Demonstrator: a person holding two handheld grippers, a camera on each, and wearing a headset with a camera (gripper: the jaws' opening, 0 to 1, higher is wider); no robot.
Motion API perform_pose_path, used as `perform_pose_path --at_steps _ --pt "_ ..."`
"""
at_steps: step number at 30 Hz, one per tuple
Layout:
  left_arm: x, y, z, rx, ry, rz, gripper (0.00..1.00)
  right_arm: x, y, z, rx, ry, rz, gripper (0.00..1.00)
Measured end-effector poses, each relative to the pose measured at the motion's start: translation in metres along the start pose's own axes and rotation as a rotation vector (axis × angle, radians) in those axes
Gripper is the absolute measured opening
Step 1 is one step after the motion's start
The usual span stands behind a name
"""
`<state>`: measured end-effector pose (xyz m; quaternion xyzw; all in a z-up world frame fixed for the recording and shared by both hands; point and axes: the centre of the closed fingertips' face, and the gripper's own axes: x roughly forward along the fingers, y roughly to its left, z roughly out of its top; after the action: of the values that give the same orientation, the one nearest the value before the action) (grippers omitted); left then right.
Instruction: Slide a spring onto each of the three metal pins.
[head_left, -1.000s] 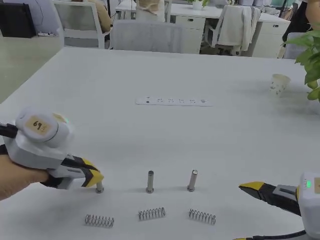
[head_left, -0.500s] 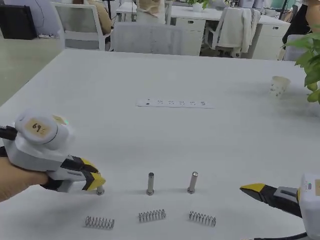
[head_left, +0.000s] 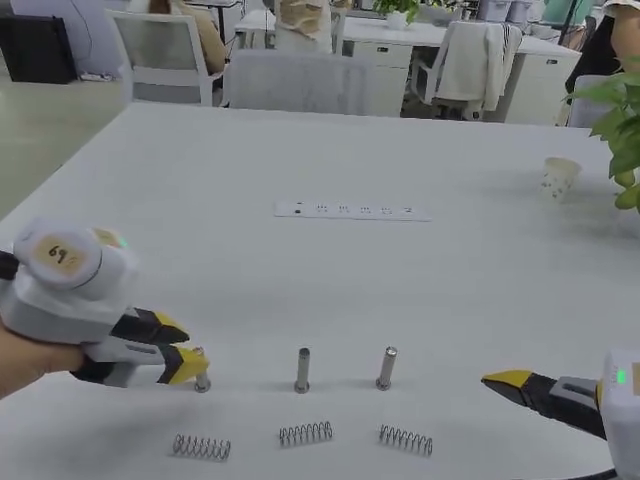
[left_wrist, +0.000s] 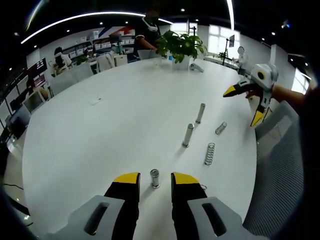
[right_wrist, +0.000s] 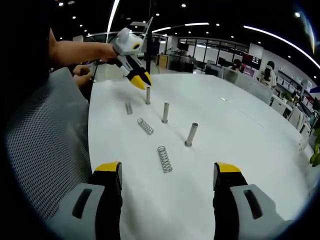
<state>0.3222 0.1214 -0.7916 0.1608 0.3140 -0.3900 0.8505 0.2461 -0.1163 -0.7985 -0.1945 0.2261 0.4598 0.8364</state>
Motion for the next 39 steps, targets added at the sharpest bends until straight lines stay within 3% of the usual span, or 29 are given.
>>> perform_pose_path --at_steps 14,28,39 --pt "-0.017 -0.003 -0.018 -0.010 0.020 -0.004 0.18 0.000 0.000 0.001 -0.002 0.000 0.000 0.74" --pt "-0.017 -0.030 -0.042 -0.007 0.049 -0.092 0.15 0.000 0.000 0.001 0.001 -0.001 -0.002 0.75" --pt "-0.005 -0.052 -0.056 0.068 0.059 -0.178 0.18 0.001 0.000 0.000 0.004 0.004 -0.003 0.74"
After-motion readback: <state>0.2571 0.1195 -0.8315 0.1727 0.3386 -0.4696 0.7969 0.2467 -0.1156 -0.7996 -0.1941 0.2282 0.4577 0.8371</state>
